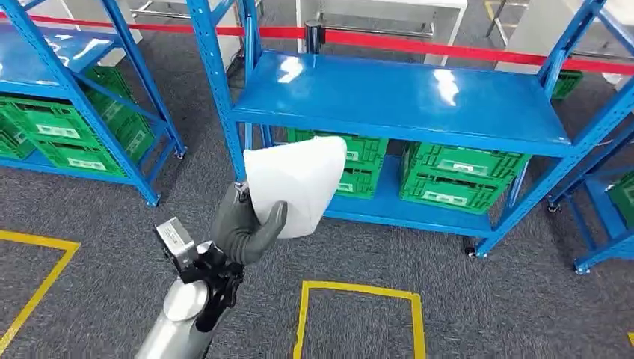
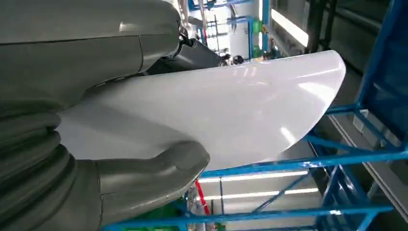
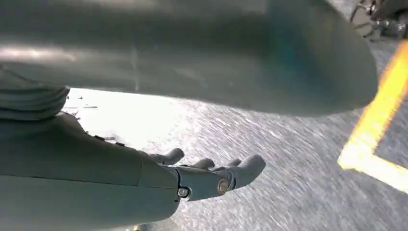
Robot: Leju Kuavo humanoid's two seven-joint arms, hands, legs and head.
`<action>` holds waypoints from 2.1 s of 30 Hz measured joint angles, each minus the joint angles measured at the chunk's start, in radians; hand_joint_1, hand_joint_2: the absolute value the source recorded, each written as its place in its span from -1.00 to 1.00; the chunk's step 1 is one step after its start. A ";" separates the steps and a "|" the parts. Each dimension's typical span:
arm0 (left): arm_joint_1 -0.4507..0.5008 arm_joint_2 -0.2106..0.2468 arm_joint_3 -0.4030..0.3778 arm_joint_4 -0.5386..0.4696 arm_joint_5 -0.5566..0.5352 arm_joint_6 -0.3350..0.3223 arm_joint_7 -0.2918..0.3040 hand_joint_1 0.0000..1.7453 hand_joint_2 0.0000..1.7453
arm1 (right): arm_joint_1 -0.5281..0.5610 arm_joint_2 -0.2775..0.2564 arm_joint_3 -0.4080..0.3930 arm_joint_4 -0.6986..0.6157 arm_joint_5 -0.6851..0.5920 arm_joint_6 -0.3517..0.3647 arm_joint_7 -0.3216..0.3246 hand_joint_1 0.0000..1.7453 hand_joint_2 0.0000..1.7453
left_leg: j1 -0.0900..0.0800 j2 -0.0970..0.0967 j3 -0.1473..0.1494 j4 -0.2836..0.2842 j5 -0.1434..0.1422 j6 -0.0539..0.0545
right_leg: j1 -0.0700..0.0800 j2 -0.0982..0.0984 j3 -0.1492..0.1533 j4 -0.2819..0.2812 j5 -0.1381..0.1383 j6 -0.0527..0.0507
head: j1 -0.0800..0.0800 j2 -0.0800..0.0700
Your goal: Take the parts from the cabinet and place them on the table.
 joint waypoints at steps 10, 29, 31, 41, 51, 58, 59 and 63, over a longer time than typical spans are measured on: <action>0.005 -0.014 -0.034 0.001 -0.037 0.134 -0.013 1.00 1.00 | -0.023 -0.019 0.002 -0.002 -0.004 -0.002 -0.010 -1.00 -1.00 | -0.010 0.004 -0.125 0.022 0.108 -0.023 | 0.025 0.006 0.221 -0.144 -0.010 -0.037 | 0.002 0.000; 0.034 0.006 -0.039 -0.045 -0.066 0.156 0.009 1.00 1.00 | 0.006 0.019 0.002 0.000 -0.001 -0.026 0.000 -1.00 -1.00 | 0.003 0.001 0.025 -0.019 -0.008 -0.003 | 0.005 -0.001 0.038 -0.094 0.080 -0.009 | -0.005 0.000; 0.040 0.008 -0.039 -0.046 -0.068 0.154 0.008 1.00 1.00 | 0.008 0.022 0.002 0.000 0.005 -0.021 -0.001 -1.00 -1.00 | 0.002 0.003 -0.009 -0.016 0.018 -0.001 | 0.003 0.001 -0.005 0.059 -0.037 -0.001 | -0.005 0.000; 0.046 0.019 -0.042 -0.045 -0.075 0.168 0.003 1.00 1.00 | 0.006 0.029 0.014 0.000 0.017 -0.054 0.017 -1.00 -1.00 | 0.001 0.005 -0.125 0.024 0.105 -0.044 | 0.009 0.013 0.203 -0.129 -0.009 -0.030 | -0.010 0.000; 0.044 0.043 -0.042 -0.035 -0.085 0.205 0.000 1.00 1.00 | 0.007 0.029 0.013 0.000 -0.005 0.002 0.066 -1.00 -1.00 | -0.002 -0.001 -0.090 0.226 -0.032 -0.049 | 0.026 0.004 0.071 -0.128 0.109 -0.069 | -0.013 0.000; 0.033 0.043 -0.042 -0.028 -0.090 0.204 -0.003 1.00 1.00 | 0.009 0.031 0.011 0.000 0.000 0.002 0.063 -1.00 -1.00 | -0.018 0.001 0.059 -0.051 -0.023 0.004 | 0.018 0.004 0.048 -0.148 0.174 -0.036 | -0.022 0.000; 0.030 0.042 -0.042 -0.026 -0.090 0.201 -0.002 1.00 1.00 | 0.008 0.030 0.011 0.000 -0.003 0.002 0.063 -1.00 -1.00 | -0.017 0.005 0.052 -0.055 -0.009 0.005 | 0.017 0.009 0.040 -0.130 0.131 -0.031 | -0.021 0.000; 0.030 0.042 -0.042 -0.017 -0.100 0.197 0.002 1.00 1.00 | 0.008 0.027 0.010 0.000 -0.003 0.002 0.051 -1.00 -1.00 | -0.010 0.008 -0.014 -0.050 0.045 0.005 | 0.002 0.009 -0.014 0.127 -0.060 -0.007 | -0.018 0.000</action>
